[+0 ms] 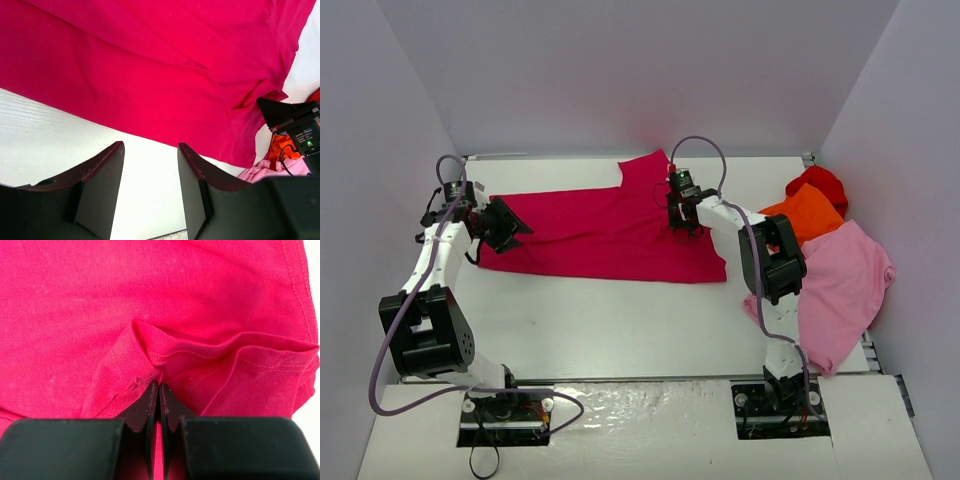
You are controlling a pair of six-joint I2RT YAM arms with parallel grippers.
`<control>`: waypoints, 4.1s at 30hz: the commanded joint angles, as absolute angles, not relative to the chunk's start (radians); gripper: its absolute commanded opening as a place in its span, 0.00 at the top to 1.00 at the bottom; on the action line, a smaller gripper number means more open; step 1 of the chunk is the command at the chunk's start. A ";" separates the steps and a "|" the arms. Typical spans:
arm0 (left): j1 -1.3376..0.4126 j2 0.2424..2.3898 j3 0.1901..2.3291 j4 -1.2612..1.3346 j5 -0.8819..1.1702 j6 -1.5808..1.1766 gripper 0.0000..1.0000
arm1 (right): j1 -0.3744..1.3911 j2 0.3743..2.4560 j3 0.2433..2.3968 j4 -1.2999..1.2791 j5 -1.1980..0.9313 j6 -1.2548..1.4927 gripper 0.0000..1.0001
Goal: Fold and stack the t-shirts
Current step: Fold the flattened tshirt in 1/3 of the way
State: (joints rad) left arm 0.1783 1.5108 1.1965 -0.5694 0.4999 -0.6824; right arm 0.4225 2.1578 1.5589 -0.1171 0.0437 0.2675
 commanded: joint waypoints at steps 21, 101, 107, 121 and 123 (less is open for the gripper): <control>0.166 1.482 1.230 -0.538 0.490 -0.662 0.57 | 0.425 2.185 1.796 -0.103 0.022 0.227 1.00; 0.041 1.215 1.177 -0.738 0.100 -0.591 0.65 | 0.949 2.174 1.227 0.416 -0.450 0.489 0.97; 0.040 1.209 1.166 -0.740 0.088 -0.587 0.65 | 0.954 2.114 1.205 0.370 -0.394 0.480 1.00; -0.188 1.296 1.215 -1.073 -0.130 -0.407 0.64 | 0.906 2.049 1.400 0.262 -0.294 0.409 0.71; -0.270 1.317 1.229 -1.104 -0.156 -0.420 0.64 | 0.888 2.037 1.411 0.256 -0.297 0.405 0.70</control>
State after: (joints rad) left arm -0.1697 1.2981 1.1563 -0.9603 0.0037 -0.4635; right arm 0.9280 2.1159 1.3475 0.2805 -0.3324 0.4340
